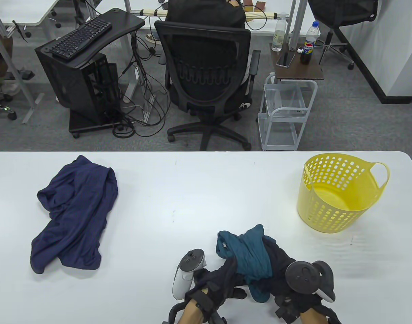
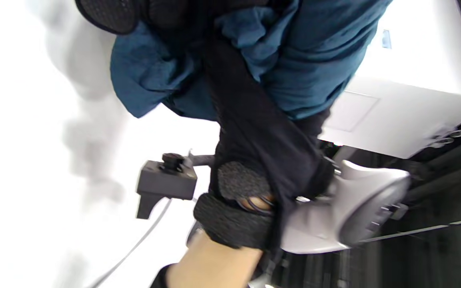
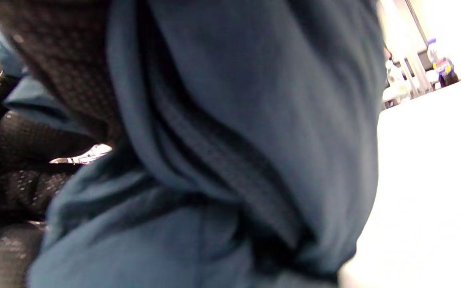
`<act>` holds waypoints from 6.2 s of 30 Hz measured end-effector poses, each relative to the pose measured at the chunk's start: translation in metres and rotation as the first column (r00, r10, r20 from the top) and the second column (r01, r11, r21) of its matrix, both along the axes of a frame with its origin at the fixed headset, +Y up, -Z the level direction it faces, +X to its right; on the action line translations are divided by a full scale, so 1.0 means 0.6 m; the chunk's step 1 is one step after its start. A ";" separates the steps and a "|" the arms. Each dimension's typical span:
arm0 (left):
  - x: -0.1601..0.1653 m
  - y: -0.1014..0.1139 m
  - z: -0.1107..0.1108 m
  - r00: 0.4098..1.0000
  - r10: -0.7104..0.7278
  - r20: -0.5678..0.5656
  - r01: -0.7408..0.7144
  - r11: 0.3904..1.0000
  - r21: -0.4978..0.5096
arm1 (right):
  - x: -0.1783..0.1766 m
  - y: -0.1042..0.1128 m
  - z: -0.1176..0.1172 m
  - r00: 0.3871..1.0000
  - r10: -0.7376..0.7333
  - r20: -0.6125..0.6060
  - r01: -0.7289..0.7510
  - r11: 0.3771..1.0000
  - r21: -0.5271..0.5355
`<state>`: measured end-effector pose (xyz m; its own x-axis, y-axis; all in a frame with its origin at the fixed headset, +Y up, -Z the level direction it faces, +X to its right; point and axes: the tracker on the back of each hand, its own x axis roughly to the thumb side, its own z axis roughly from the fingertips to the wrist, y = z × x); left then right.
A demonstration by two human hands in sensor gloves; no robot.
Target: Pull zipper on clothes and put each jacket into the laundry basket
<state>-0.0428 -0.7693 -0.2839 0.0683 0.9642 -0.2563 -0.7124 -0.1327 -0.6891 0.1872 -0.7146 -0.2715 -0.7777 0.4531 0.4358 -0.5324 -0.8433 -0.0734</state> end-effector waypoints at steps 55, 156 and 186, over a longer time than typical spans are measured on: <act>-0.070 0.064 -0.017 0.553 -0.600 -0.579 0.833 0.425 0.355 | 0.038 0.237 -0.015 0.912 -0.027 0.409 -0.061 0.978 0.200; -0.029 0.171 -0.033 0.129 -0.699 -0.704 0.976 -0.034 0.213 | 0.028 -0.067 -0.026 0.915 -0.068 0.397 0.163 0.964 -0.212; -0.031 0.090 0.021 0.537 -0.705 -0.463 0.823 0.319 0.470 | 0.028 -0.073 -0.049 0.892 -0.374 0.254 0.446 0.824 -0.349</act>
